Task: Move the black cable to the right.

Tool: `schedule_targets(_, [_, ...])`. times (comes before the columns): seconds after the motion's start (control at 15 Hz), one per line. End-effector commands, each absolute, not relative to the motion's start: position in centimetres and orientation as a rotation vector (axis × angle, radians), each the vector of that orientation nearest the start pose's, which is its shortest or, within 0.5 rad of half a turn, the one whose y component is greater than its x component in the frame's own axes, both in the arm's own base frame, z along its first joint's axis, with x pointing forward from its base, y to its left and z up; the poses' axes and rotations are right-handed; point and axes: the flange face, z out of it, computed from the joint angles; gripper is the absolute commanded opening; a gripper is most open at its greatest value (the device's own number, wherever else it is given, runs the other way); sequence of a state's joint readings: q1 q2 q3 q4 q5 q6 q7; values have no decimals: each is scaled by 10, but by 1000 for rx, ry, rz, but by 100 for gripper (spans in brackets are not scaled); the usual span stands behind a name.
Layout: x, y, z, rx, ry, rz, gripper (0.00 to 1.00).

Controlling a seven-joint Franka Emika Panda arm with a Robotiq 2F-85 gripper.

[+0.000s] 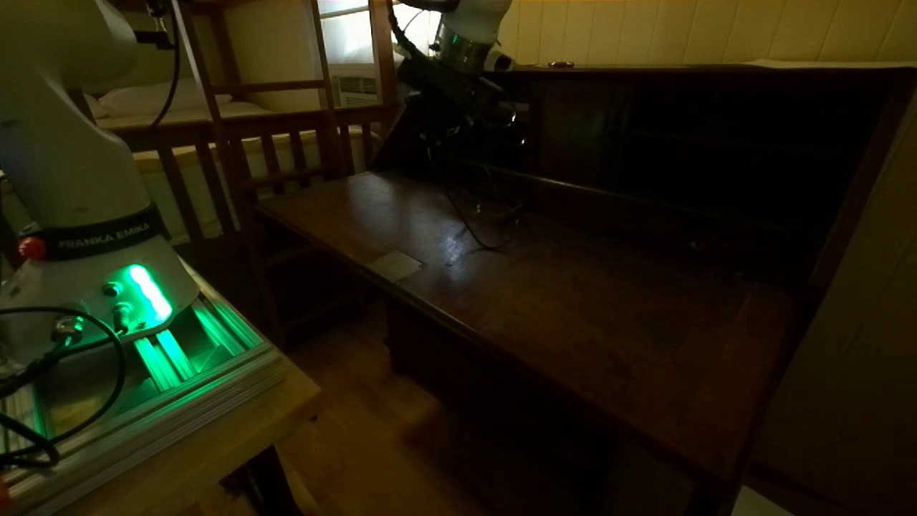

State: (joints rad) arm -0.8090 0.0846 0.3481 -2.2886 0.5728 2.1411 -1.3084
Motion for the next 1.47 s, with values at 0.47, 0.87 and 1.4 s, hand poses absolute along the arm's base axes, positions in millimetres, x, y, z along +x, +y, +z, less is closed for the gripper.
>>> schedule_targets(0.47, [390, -238, 336, -2980, -96, -574, 1])
schedule_targets(0.87, [376, -244, 274, -3156, 286, -493, 1])
schedule_targets(1.4, [384, -199, 190, -3333, 172, 73, 1])
